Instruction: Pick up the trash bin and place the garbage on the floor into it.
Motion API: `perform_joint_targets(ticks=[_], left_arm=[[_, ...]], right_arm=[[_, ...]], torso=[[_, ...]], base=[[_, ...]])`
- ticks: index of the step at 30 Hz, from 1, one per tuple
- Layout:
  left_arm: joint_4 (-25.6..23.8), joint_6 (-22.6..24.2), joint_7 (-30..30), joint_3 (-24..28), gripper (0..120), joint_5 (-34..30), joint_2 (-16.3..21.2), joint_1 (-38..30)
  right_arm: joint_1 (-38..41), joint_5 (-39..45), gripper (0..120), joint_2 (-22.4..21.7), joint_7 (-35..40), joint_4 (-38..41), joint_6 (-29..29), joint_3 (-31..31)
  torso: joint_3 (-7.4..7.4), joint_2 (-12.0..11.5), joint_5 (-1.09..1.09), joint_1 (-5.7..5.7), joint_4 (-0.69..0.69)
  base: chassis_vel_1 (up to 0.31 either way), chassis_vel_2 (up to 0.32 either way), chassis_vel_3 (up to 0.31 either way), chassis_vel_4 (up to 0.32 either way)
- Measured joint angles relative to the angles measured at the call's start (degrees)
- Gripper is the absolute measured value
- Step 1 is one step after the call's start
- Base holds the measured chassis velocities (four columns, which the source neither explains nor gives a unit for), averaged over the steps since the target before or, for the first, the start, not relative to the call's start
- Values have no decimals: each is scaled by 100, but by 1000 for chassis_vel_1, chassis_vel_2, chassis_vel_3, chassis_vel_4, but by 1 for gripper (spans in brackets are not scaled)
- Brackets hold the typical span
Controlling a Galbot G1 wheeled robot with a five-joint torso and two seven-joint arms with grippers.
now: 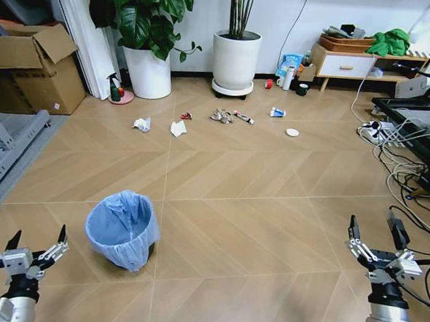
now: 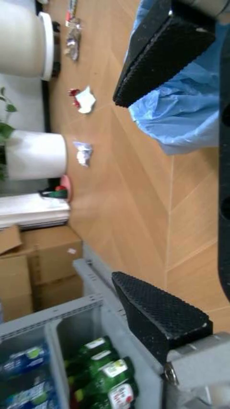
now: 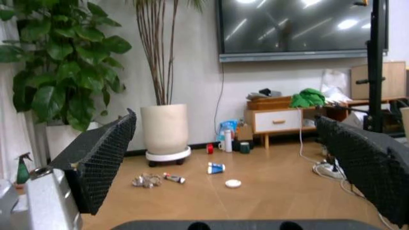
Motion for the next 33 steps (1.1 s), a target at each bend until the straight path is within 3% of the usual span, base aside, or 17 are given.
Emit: perform_joint_targets(ticks=[1,2,5,6,9,17,23,33], left_arm=[[-76,312,-137,48,100,-45,108,-29],[-76,312,-137,48,100,-45,108,-29],[-403,1275,-856,248,100,-278,587,30],[-403,1275,-856,248,100,-278,587,30],[-427,1814,-1504,535,100,-838,1084,-103],[9,2143,-1775,1068,100,-1584,1655,-475],[467,2272,-1523,1523,98,-2171,1808,-920],[984,2419,-1498,2045,91,-2533,2093,-1499]], right_arm=[[44,17,100,-60,8,-34,-23,-1],[44,17,100,-60,8,-34,-23,-1],[314,32,100,-380,36,-295,-144,-134],[314,32,100,-380,36,-295,-144,-134],[365,27,100,-545,39,-473,-177,-195],[172,-116,100,-546,30,-509,-151,-213],[-25,-207,100,-443,23,-424,-98,-137],[-155,-304,100,-351,33,-276,-100,-56]], torso=[[0,0,1,0,-2],[0,0,1,0,-2],[0,0,4,0,0],[0,0,4,0,0],[0,0,0,0,1],[0,0,2,0,-1],[0,0,0,0,-1],[0,0,2,0,-1]], base=[[0,0,0,0],[0,0,0,0],[0,0,0,0],[0,0,0,0],[0,0,0,0],[0,0,0,0],[0,0,0,0],[0,0,0,0]])
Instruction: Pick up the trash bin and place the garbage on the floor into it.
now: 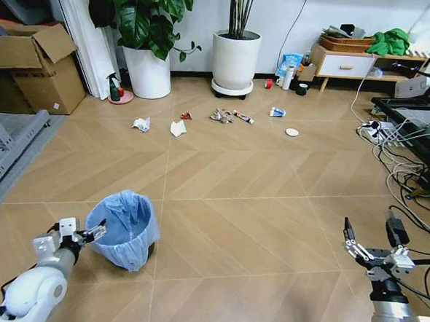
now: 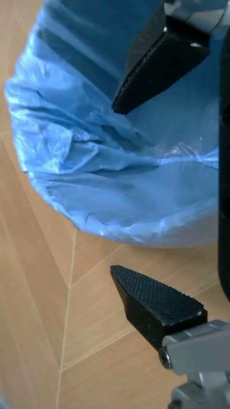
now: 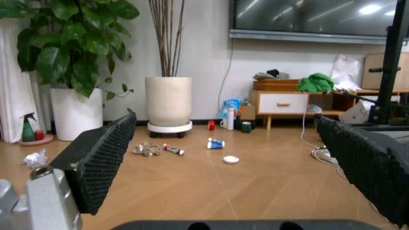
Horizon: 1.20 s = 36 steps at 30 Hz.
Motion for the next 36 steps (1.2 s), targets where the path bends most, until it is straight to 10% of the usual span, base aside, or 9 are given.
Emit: perform_joint_targets(ticks=[9,26,36], left_arm=[[854,296,-82,359,59,-142,325,-800],[675,677,355,126,0,-418,526,-514],[173,601,417,-312,0,-625,323,-156]], right_arm=[[-180,-151,100,197,18,255,1,68],[-153,-228,100,206,91,392,-82,-7],[-143,-459,100,134,398,306,-40,-92]], torso=[[0,0,-1,0,0],[-1,0,0,0,0],[0,0,-3,0,1]], base=[[0,0,0,0],[0,0,0,0],[0,0,0,0]])
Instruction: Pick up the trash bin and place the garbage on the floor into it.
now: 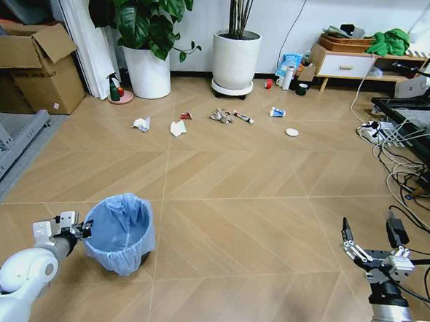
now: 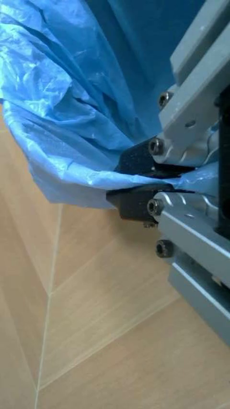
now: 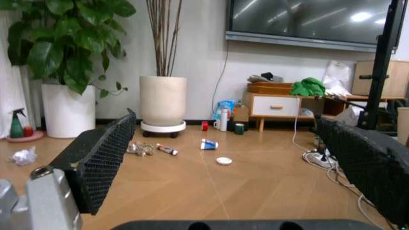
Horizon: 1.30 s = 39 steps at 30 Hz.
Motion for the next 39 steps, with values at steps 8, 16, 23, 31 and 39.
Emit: perform_joint_targets(ticks=[8,16,23,31,39], left_arm=[[-1123,-647,-9,-1126,0,-22,-686,648],[-1283,-825,260,-1213,0,259,-869,729],[-1375,-856,276,-1298,0,331,-920,682],[-1287,-856,277,-1249,0,341,-1017,611],[-1193,-843,243,-1123,0,380,-1053,514]], right_arm=[[32,-196,100,-211,-174,-558,288,-498],[-23,268,100,-233,-197,-369,190,-609],[160,579,100,-375,-98,-336,-33,-843],[127,483,100,-243,-54,-322,-81,-713],[55,434,100,-163,-56,-282,-13,-576]], torso=[[-1,0,8,-1,2],[-1,1,2,-1,-3],[-1,0,2,-1,0],[-1,1,2,-1,-1],[0,0,4,0,-1]], base=[[0,0,0,0],[0,0,0,0],[0,0,0,0],[-19,18,13,-16],[-123,120,118,-119]])
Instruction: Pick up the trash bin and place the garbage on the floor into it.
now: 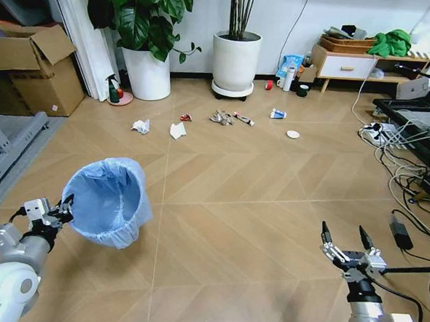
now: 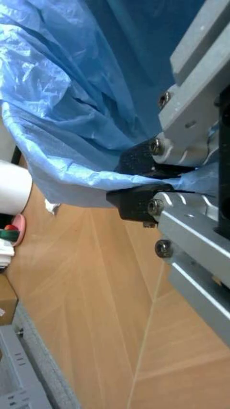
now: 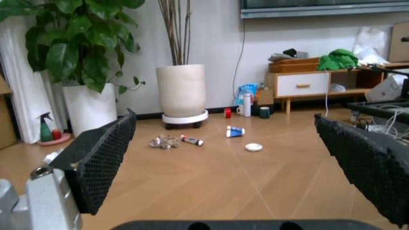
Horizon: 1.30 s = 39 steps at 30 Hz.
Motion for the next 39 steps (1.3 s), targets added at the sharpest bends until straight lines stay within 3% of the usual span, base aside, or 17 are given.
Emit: perform_joint_targets(ticks=[13,39], left_arm=[[-5,47,-85,19,0,1,13,7],[37,84,-166,148,0,18,-49,-24]], right_arm=[[89,-114,100,-12,-4,-23,48,3],[100,-135,100,-52,-10,-18,54,30]], torso=[[0,0,0,0,0],[-1,0,-1,-1,0]], base=[[-80,106,81,-98],[19,189,-25,-187]])
